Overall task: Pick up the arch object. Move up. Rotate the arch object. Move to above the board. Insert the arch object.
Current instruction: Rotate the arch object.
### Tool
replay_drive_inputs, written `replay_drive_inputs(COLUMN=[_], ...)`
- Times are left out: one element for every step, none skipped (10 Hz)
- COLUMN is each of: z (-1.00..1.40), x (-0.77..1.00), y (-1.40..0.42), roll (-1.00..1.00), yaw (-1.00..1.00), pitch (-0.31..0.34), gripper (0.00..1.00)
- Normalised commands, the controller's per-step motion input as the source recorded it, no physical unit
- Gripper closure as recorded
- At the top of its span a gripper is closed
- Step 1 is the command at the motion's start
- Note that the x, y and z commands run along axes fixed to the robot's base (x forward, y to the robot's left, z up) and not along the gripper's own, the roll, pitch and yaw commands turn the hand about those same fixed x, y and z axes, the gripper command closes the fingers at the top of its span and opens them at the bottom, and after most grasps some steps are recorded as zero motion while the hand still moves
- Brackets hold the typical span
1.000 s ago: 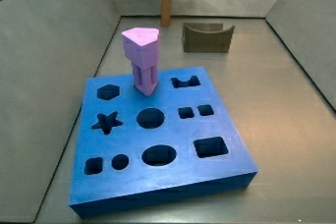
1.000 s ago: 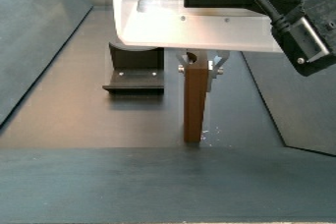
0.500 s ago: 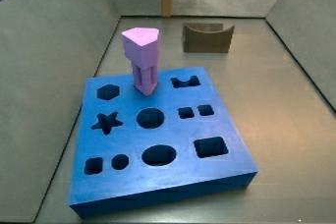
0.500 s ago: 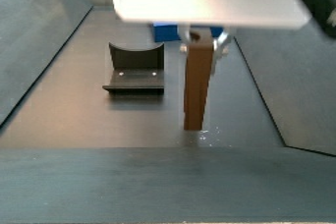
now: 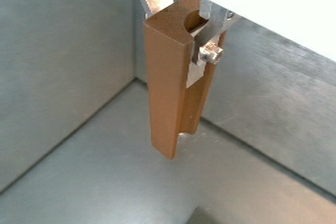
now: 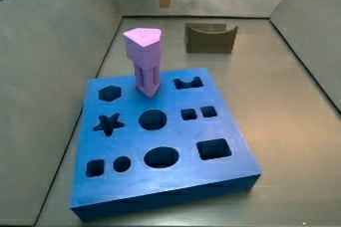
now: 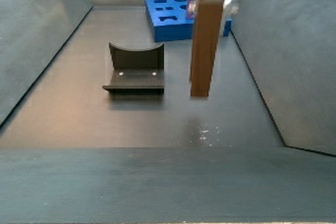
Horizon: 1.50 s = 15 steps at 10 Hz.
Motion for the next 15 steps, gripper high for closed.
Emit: replay_drive_inputs(z=[0.37, 0.35, 0.34, 0.32, 0.28, 0.2, 0.13, 0.08, 0.06, 0.0, 0.0, 0.0, 0.0, 0.0, -1.0], x=[-0.24, -0.23, -0.22, -0.21, -0.19, -0.14, -0.09, -0.06, -0.04, -0.02, -0.01, -0.01, 0.0, 0.0, 0.0], y=[-1.0, -1.0, -1.0, -1.0, -1.0, -0.85, -0.56, -0.35, -0.2, -0.02, 0.04, 0.03, 0.0, -0.01, 0.0], roll=[0.14, 0.13, 0.12, 0.11, 0.12, 0.12, 0.12, 0.11, 0.11, -0.09, -0.09, -0.09, -0.09, -0.08, -0.07], yaw=[0.03, 0.03, 0.03, 0.03, 0.03, 0.03, 0.03, 0.03, 0.03, 0.43, 0.37, 0.3, 0.28, 0.22, 0.14], pitch=[0.008, 0.031, 0.04, 0.041, 0.033, 0.028, 0.031, 0.03, 0.03, 0.037, 0.034, 0.032, 0.03, 0.03, 0.03], gripper=[1.0, 1.0, 1.0, 1.0, 1.0, 1.0, 1.0, 1.0, 1.0, 1.0, 1.0, 1.0, 1.0, 1.0, 1.0])
